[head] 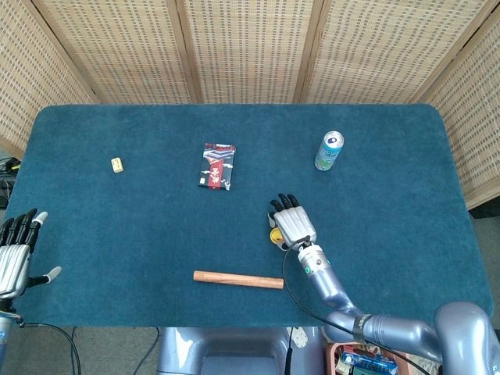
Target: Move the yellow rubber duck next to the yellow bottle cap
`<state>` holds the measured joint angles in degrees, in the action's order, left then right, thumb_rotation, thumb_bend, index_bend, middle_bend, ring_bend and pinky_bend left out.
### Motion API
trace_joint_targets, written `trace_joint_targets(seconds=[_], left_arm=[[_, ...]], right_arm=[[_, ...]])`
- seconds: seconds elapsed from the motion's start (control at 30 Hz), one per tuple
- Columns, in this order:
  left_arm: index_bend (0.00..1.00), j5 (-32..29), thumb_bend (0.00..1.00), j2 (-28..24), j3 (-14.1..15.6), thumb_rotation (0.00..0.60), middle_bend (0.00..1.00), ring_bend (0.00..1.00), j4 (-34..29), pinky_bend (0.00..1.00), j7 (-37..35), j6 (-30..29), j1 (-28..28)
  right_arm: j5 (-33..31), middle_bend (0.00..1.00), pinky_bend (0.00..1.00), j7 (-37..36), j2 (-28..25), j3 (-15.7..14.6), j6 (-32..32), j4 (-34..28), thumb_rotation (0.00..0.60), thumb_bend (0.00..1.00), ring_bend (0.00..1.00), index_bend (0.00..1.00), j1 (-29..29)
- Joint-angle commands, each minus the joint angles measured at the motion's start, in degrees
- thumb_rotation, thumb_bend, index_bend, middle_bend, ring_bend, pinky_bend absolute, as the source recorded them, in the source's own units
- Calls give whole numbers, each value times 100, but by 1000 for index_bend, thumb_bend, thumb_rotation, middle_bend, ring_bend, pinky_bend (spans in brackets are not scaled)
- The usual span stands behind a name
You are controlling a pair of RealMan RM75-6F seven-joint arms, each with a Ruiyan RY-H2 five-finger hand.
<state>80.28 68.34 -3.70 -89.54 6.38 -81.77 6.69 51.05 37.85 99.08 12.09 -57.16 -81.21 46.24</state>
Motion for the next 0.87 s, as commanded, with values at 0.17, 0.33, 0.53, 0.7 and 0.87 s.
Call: trace_joint_targets(seconds=[0.17, 0.33, 0.53, 0.7, 0.87], left_arm=[[0, 9, 116, -12, 4, 600, 0, 0, -19, 0, -12, -9, -6], [0, 36, 117, -25, 25, 600, 0, 0, -34, 0, -10, -29, -22], [0, 98, 117, -14, 34, 600, 0, 0, -58, 0, 50, -99, -35], [0, 164, 116, -1, 54, 600, 0, 0, -88, 0, 94, -171, -58], [0, 173, 117, 11, 67, 600, 0, 0, -88, 0, 105, -154, -56]], right_arm=[[252, 84, 20, 26, -547, -23, -548, -593, 600, 194, 0, 378, -231], [750, 0, 0, -361, -1272, -317, -1086, -1280, 600, 194, 0, 242, -773], [1588, 0, 0, -1292, -1863, -930, -1843, -1290, 600, 194, 0, 27, -1657], [2142, 0, 0, -2084, -2035, -1235, -2328, -937, 600, 194, 0, 0, -2213], [2484, 0, 0, -2573, -2046, -1328, -2685, -616, 600, 194, 0, 0, -2582]])
